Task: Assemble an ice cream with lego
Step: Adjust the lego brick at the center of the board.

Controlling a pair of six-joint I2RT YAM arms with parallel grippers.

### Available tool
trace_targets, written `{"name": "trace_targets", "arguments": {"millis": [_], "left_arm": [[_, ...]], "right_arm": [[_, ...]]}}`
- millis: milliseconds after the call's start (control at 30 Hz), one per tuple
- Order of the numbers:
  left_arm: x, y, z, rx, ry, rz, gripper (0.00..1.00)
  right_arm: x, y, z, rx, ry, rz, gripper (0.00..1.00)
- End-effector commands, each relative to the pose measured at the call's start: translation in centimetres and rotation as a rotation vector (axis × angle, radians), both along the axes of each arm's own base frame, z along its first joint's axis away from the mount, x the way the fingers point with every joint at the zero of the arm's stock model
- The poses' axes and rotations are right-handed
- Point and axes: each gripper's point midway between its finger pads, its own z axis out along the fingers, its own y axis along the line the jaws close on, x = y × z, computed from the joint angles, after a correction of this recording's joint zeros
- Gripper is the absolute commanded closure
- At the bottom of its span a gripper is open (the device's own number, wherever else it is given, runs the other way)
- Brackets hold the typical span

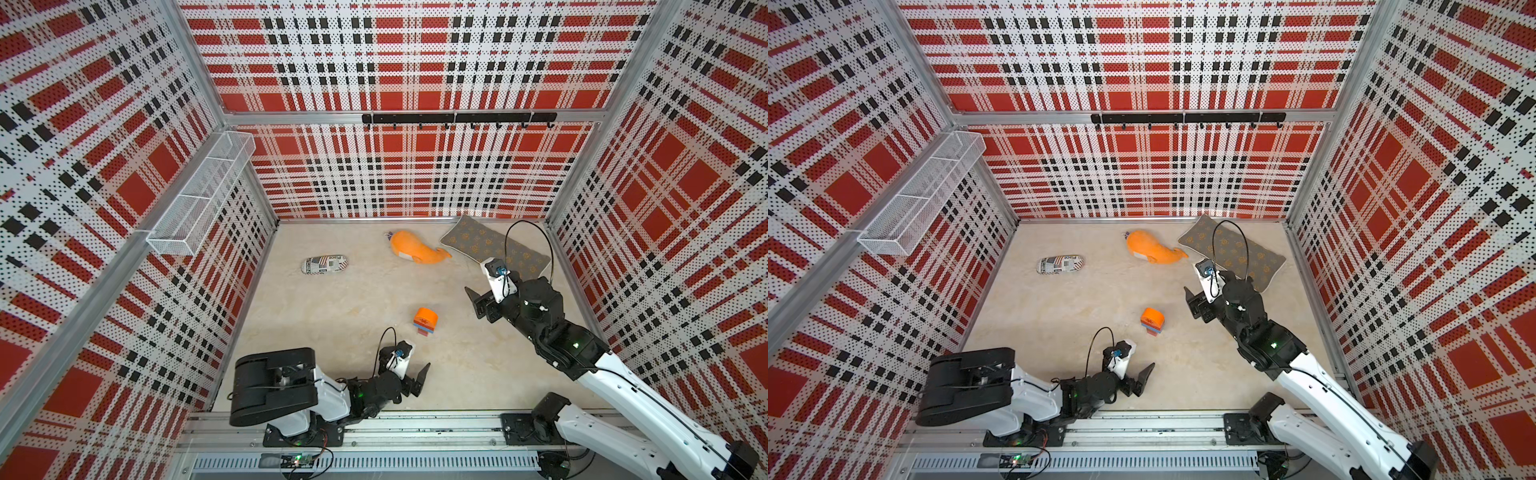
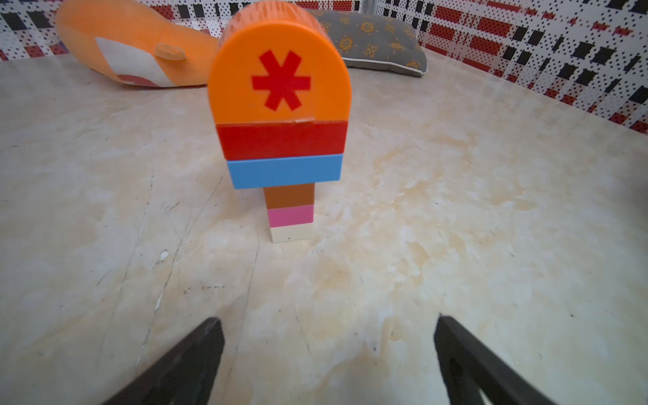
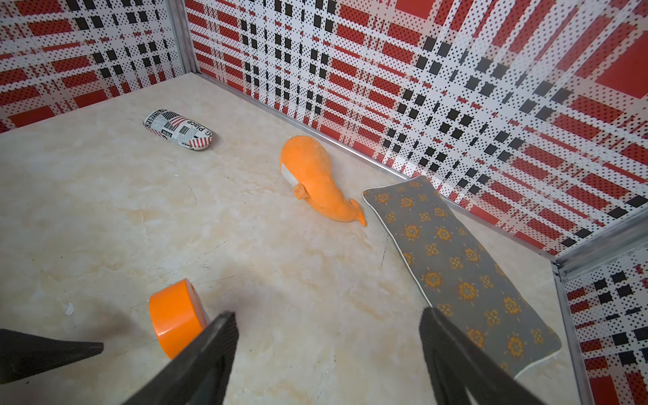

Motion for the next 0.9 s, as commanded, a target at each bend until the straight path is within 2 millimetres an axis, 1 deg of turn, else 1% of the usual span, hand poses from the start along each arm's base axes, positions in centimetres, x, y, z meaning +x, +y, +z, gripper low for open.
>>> {"name": "trace_targets", "arguments": {"millis": [0, 133, 300, 467, 500, 533, 667, 867], "left_arm": [[0.8, -1.1, 1.3, -0.062, -0.040, -0.026, 0.03], [1.6, -1.2, 1.1, -0.066, -0.068, -0.009, 0.03], [2.7, -1.7, 0.0, -0.042, -0.099, 0.014, 0.04], [3.9, -1.6, -0.9, -0.027, -0.122, 0.059, 0.05], [4.2, -1.5, -1.0, -0.016, -0.131, 0.073, 0.05], [4.4, -1.4, -1.1, -0.006, -0.137, 0.083, 0.05], [5.3, -1.6, -1.8, 0.021, -0.147, 0.106, 0.06], [6.3, -1.6, -3.0, 0.054, -0.149, 0.132, 0.11]], "right_arm": [[0.1, -0.4, 1.0, 0.023, -0.018, -0.019, 0.14], [-0.1, -0.5, 1.1, 0.026, -0.022, -0.019, 0.14], [-0.2, -0.6, 1.3, 0.030, -0.028, -0.019, 0.14], [-0.5, -0.9, 1.2, 0.034, -0.034, -0.019, 0.14], [-0.6, -0.9, 1.1, 0.033, -0.032, -0.019, 0.14], [-0.9, -1.7, -0.7, -0.020, 0.023, -0.043, 0.14], [-0.9, -1.8, -1.0, -0.024, 0.026, -0.046, 0.14], [-0.9, -1.7, -1.3, -0.026, 0.031, -0.044, 0.14]]}}
